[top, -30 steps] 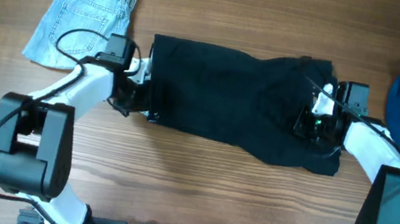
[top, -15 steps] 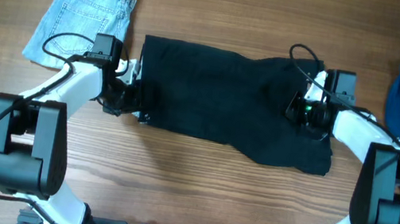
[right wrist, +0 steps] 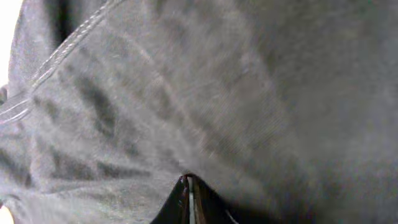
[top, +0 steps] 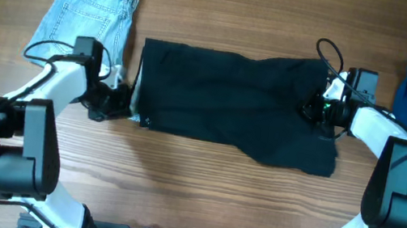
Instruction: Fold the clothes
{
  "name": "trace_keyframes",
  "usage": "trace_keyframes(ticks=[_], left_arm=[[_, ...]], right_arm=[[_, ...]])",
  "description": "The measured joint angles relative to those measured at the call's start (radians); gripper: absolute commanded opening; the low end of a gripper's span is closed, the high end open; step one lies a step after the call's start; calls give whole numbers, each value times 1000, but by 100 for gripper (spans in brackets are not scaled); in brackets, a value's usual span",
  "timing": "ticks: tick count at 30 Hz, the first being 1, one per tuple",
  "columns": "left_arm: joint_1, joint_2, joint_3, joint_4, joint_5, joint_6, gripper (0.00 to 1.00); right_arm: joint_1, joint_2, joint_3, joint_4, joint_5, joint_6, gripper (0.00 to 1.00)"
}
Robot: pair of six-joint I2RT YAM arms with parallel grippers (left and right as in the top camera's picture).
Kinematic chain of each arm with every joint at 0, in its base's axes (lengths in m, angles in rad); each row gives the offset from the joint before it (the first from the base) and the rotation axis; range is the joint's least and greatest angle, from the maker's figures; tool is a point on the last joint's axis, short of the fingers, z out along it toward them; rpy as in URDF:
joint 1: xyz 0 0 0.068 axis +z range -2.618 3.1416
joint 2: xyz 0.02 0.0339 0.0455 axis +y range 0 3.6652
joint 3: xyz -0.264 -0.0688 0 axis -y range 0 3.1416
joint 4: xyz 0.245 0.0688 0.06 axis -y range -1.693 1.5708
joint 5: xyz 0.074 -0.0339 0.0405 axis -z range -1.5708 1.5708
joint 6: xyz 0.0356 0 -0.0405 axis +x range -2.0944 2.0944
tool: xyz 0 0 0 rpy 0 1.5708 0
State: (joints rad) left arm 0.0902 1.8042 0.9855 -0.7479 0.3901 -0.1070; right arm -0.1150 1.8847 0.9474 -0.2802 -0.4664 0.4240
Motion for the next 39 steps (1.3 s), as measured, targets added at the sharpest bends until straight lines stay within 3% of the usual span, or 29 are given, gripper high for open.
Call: trace_keyframes(ticks=[1, 3, 6, 13, 19, 24, 32, 35, 36, 37, 39], left_arm=[[10, -2, 0, -1, -1, 2, 22], [30, -24, 0, -2, -20, 3, 52], [37, -72, -1, 21, -19, 13, 64], [36, -94, -1, 165, 60, 13, 68], [31, 4, -1, 303, 169, 13, 68], [11, 89, 17, 407, 263, 13, 65], [-94, 165, 59, 482, 349, 16, 62], [-137, 167, 62, 488, 340, 16, 45], [-153, 168, 62, 491, 335, 16, 28], [-167, 173, 60, 492, 327, 19, 19], [-182, 181, 56, 496, 315, 8, 12]], right_arm=[[0, -2, 1, -4, -2, -3, 25], [-3, -10, 5, -16, -8, -23, 36], [-10, -34, 2, -36, -8, -60, 37], [-37, -162, -67, -185, 18, -164, 36], [-26, -339, -77, -238, -50, -196, 33], [78, -359, -77, -248, -77, -223, 38], [170, -359, -77, -252, -40, -239, 37], [171, -359, -77, -252, -30, -240, 37], [171, -359, -77, -252, -28, -240, 36], [171, -359, -77, -253, -27, -240, 36], [171, -359, -77, -252, -26, -240, 34]])
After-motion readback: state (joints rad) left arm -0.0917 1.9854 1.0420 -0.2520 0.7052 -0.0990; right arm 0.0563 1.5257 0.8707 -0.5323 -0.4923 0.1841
